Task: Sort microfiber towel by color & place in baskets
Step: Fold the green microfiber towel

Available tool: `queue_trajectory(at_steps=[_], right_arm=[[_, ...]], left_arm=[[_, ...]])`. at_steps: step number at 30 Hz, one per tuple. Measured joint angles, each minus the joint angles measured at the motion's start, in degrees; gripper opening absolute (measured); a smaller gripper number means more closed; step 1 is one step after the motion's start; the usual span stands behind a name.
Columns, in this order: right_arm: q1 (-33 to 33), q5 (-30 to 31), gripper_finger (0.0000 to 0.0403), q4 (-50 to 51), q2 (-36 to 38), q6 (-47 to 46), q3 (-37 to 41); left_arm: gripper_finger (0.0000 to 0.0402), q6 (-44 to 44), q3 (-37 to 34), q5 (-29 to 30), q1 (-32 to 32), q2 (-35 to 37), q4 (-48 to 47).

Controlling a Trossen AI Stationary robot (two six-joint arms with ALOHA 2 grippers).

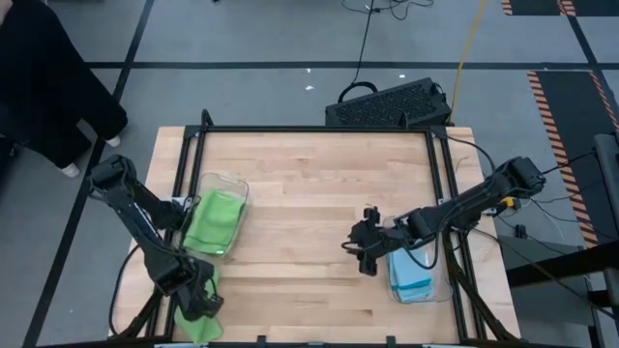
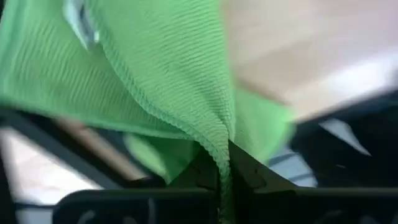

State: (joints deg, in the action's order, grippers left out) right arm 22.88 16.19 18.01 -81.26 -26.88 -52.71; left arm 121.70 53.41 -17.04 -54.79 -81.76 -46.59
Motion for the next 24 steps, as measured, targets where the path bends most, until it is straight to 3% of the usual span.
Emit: queue_trajectory(at_steps=[5, 15, 17, 21, 24], right_arm=[[-2.58, 0.27, 0.0208, 1.13, 3.14, -3.14, 0.04], [-7.81, 0.29, 0.0208, 1.56, 12.46, 13.63, 0.04], [-7.94, 0.25, 0.0208, 1.46, 13.61, 13.14, 0.04], [-7.81, 0.11, 0.0208, -0.73, 14.48, 0.48, 0.04], [-7.81, 0.09, 0.0208, -2.42, 14.56, -5.40, 0.04]], left_arm=[[0.0007, -11.05, 8.14, 7.59, 3.34, 0.00, 0.26], [0.0005, -46.86, 22.20, 28.14, 14.17, 0.07, 2.65], [0.0005, -52.53, 23.04, 29.32, 16.34, 0.07, 5.37], [0.0015, -61.61, 23.65, 29.48, 19.89, 0.07, 9.59], [0.0016, -66.75, 23.66, 26.40, 22.80, 0.07, 10.74]])
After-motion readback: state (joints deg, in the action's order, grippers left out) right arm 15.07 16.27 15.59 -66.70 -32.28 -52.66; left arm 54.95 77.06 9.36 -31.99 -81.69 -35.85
